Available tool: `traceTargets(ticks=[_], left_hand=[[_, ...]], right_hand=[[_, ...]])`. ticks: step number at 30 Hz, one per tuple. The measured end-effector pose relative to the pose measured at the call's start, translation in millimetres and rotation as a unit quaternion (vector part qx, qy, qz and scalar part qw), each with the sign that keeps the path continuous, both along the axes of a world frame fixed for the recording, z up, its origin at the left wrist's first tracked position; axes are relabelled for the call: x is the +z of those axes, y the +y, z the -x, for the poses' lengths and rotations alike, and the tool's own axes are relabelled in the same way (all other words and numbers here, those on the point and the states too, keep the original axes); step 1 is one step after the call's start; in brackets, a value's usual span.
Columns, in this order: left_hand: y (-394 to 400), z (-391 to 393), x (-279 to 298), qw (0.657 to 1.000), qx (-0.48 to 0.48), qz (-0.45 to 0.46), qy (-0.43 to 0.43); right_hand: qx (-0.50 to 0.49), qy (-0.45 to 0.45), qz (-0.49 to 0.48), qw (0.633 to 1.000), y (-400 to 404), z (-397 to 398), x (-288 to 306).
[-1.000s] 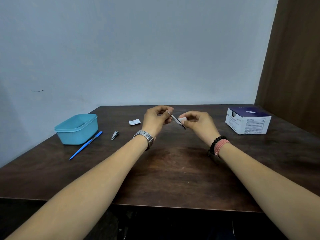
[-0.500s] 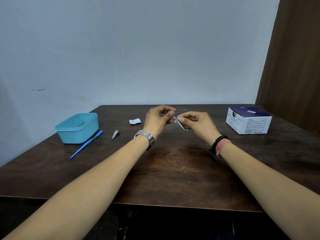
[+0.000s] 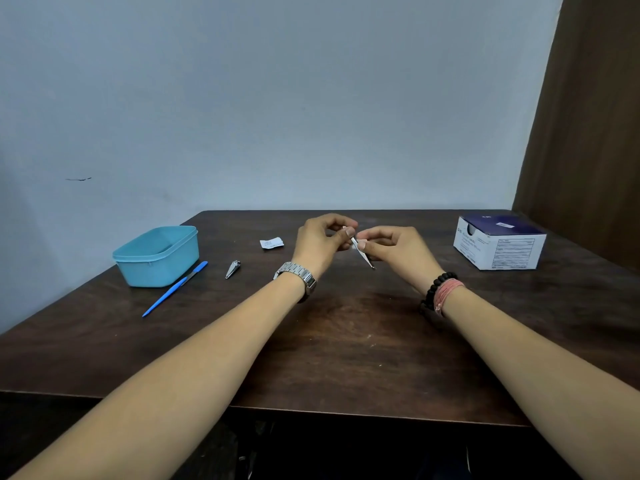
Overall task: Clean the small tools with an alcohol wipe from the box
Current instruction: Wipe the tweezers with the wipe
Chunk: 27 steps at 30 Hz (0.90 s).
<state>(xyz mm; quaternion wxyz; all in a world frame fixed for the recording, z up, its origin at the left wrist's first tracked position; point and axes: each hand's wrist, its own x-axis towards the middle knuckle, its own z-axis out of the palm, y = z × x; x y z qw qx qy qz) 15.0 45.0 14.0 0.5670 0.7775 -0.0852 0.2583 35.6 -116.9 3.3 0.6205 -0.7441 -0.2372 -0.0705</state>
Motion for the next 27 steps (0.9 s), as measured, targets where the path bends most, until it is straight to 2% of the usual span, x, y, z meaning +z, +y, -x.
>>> traceTargets(ticks=[6, 12, 27], left_hand=[[10, -2, 4, 0.999, 0.033, 0.037, -0.007], [0, 2, 1, 1.0, 0.003, -0.007, -0.001], [2, 2, 3, 1.0, 0.011, -0.01, -0.006]], right_hand=[[0.005, 0.004, 0.03, 1.0, -1, 2, 0], [0.001, -0.017, 0.037, 0.999, -1, 1, 1], [-0.018, -0.007, 0.069, 0.997, -1, 4, 3]])
